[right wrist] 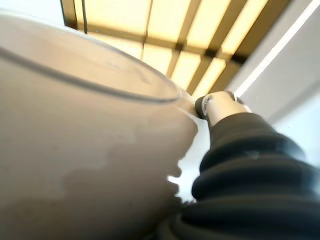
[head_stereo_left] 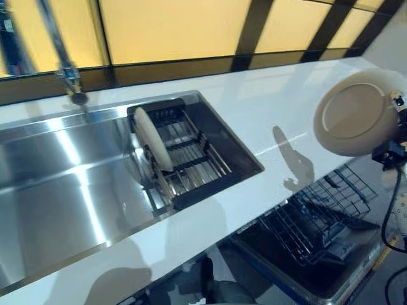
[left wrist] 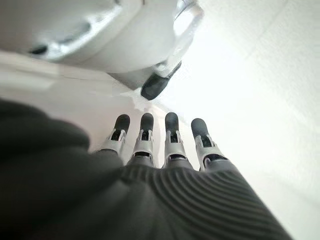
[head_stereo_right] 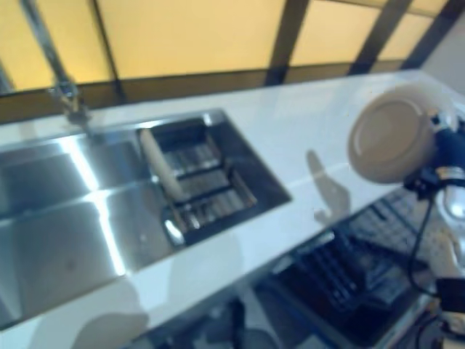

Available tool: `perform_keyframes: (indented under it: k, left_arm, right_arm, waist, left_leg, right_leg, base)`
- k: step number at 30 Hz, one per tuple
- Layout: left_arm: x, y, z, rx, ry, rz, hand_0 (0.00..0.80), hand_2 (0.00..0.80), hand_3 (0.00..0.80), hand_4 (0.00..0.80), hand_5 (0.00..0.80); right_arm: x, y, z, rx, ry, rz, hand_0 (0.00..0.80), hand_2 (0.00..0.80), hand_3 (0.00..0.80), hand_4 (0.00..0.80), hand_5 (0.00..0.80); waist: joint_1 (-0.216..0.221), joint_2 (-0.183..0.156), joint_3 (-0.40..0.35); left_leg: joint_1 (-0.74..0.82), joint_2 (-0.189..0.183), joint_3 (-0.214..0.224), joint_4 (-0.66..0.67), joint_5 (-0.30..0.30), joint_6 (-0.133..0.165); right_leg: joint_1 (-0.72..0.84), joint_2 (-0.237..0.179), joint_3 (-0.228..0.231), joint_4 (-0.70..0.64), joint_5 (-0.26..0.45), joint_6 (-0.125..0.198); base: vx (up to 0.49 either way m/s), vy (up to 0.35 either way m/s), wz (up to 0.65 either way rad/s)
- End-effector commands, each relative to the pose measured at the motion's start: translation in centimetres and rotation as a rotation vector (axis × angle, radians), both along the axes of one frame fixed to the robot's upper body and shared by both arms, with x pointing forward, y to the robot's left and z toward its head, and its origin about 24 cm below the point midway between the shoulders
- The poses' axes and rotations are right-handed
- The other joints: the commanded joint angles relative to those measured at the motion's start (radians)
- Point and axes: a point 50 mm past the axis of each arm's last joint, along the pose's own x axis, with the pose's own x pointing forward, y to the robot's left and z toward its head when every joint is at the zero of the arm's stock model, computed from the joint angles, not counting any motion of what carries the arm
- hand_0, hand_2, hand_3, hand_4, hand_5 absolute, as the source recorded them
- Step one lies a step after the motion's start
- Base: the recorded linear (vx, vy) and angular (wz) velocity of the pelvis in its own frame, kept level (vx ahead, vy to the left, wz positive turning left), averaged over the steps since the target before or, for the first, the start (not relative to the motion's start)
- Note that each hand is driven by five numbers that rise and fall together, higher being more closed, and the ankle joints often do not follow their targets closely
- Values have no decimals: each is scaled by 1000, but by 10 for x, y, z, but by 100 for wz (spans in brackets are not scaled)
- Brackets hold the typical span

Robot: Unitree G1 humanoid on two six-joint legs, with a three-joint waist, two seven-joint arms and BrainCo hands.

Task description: Take plates into dishwasher

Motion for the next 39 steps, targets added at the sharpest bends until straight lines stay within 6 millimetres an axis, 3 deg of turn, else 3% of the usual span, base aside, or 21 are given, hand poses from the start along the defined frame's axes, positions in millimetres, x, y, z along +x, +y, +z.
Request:
perform_keyframes:
  k: [1,7,12,20,28,39]
  left_arm:
    - [54,24,23,93,-125,-101,0,0,0,0,0]
    - [61,20,25,80,-156,-90,0,0,0,0,0]
    - [64,11,24,50,-190,-95,0,0,0,0,0]
    - [71,-14,20,-13,-246,-140,0,0,0,0,0]
    - [72,-22,16,-18,-239,-154,0,0,0,0,0]
    - [79,-24,18,-22,-262,-167,0,0,0,0,0]
  right_arm:
    - [-20,-19,41,-19,-200,-69,800,800,800,800,800]
    - [-32,-32,27,-72,-155,-123,800,800,800,800,800]
    - [-32,-26,15,-201,-47,-134,800,800,800,800,800]
    - [-10,4,-9,-453,171,-59,800,800,800,800,800]
    - [9,35,-26,-634,286,7,800,800,800,800,800]
    - [19,50,-41,-943,411,-24,800,800,800,800,800]
  waist:
    - [-45,6,-33]
    - [-58,28,-43]
    - [-63,45,-57]
    - [-65,66,-45]
    - [-65,87,-31]
    - [-60,104,-8]
  left_leg:
    - [46,-75,22,-48,-48,81]
    - [36,-57,36,-51,-39,68]
    - [36,-42,38,-58,-25,44]
    - [31,-25,34,-59,-2,7]
    - [14,-9,15,-61,20,-19]
    - [-15,4,-7,-60,40,-40]
  right_leg:
    - [106,-57,35,83,76,18]
    - [151,-36,43,33,6,8]
    - [176,-12,50,-9,-15,-17]
    - [199,15,35,-54,-34,-61]
    - [202,30,26,-69,-41,-80]
    - [186,38,11,-69,-48,-91]
  base:
    - [-33,-104,-21]
    - [-5,-143,-11]
    - [36,-196,-9]
    - [13,-144,5]
    - [4,-101,9]
    - [-25,-60,8]
